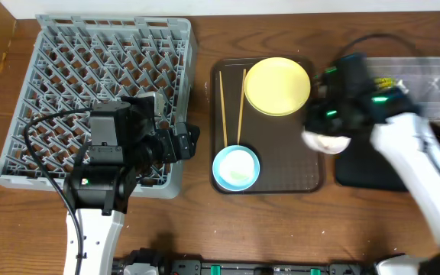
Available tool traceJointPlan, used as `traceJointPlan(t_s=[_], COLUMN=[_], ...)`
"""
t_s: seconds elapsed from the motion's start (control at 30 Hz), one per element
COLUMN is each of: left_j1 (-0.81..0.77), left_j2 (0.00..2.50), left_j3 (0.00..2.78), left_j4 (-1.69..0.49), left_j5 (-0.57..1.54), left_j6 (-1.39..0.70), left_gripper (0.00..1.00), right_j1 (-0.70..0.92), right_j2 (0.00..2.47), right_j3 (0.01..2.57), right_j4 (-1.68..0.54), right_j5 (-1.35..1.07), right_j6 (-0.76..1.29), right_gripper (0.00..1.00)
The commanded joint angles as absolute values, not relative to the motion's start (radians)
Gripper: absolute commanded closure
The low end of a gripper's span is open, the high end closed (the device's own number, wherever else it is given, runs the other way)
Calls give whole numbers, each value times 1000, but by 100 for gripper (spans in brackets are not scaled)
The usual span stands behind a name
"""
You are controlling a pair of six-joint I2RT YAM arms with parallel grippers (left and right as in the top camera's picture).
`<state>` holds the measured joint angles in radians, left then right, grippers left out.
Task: Sort waste into correct bins and load items into the dishwasher
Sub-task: 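Tip the white bowl over the black tray to dump the rice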
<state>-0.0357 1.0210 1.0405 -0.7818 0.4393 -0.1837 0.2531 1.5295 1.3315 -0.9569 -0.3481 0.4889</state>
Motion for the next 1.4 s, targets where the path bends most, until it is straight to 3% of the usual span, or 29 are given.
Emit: traceJointPlan(t_s=[0.0, 0.33, 0.63, 0.83, 1.37], left_j1=[-39, -39, -39, -39, -39], left_j2=[1019, 1019, 1019, 1019, 1019], left_j3=[1062, 1062, 1062, 1062, 1062], left_j4=[-781, -781, -781, -781, -781], left_j5=[445, 445, 445, 445, 445], left_j6=[-185, -185, -185, -185, -185], left_gripper=[4, 4, 4, 4, 4], right_j1=[101, -285, -516, -565, -569], right_j2=[1510, 1541, 1541, 1541, 1541], right_j3=[1340, 1158, 888, 868, 868], right_j4=[-995, -977, -527, -522, -515], right_j5=[-530, -991, -1427, -1560, -1559], right_j6=[424, 208, 194, 113, 90], right_gripper=[99, 99, 99, 99, 99])
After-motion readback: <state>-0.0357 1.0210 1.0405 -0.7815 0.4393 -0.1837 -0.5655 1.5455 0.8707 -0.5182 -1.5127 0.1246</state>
